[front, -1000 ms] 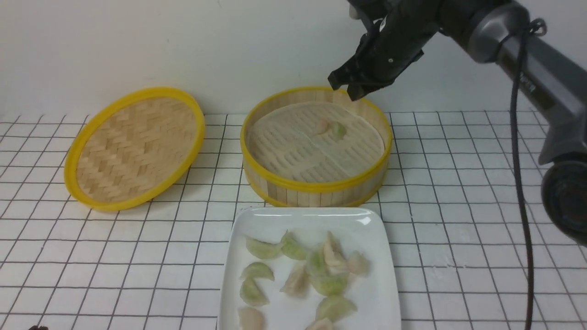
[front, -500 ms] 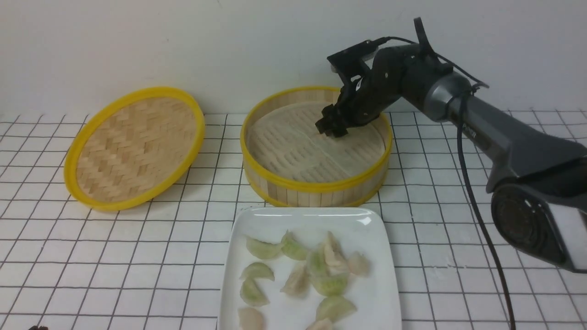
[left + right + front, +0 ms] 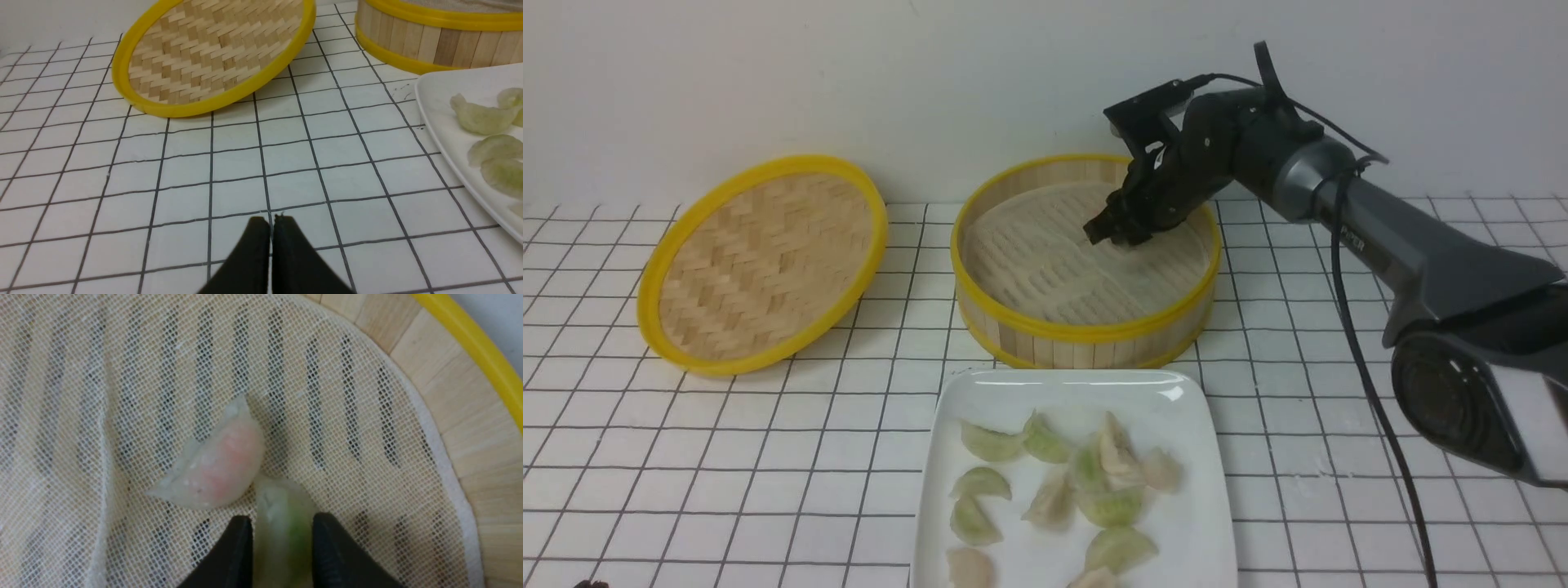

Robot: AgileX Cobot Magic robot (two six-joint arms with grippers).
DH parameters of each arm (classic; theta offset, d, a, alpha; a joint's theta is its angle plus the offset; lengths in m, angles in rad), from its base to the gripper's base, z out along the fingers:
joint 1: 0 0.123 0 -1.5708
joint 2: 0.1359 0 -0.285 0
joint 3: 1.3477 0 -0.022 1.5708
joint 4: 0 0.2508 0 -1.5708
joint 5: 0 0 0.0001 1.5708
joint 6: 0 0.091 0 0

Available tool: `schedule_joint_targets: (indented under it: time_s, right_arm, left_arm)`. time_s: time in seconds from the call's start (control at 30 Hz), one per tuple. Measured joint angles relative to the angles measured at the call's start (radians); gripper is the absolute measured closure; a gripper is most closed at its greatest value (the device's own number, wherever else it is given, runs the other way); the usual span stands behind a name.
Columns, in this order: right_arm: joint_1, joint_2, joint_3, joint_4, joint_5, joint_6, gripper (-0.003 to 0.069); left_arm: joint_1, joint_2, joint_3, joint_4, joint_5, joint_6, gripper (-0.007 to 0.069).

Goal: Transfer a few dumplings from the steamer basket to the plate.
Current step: Use the right arm to grab a dumpling from inside the steamer, then use the right arm to put the dumpling into the plate

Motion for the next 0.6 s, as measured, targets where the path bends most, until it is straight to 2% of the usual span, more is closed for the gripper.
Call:
schedule_joint_targets:
  time_s: [0.33,0.5,0.6]
  right_arm:
    - [0.0,-0.101,-0.082,-0.004,0.284,0.017,0.0489]
    - [0.0,-0.14,-0.077,-0.002,0.313,0.029,0.0489]
    - [0.0,-0.24,0.061,0.016,0.314,0.057,0.0489]
  left_arm:
    - [0.0,0.0,0.0,0.0,0.0,0.0,0.0631]
    - [0.0,0.0,0.0,0.0,0.0,0.0,0.0631]
    - [0.0,0.0,0.0,0.0,0.0,0.0,0.0631]
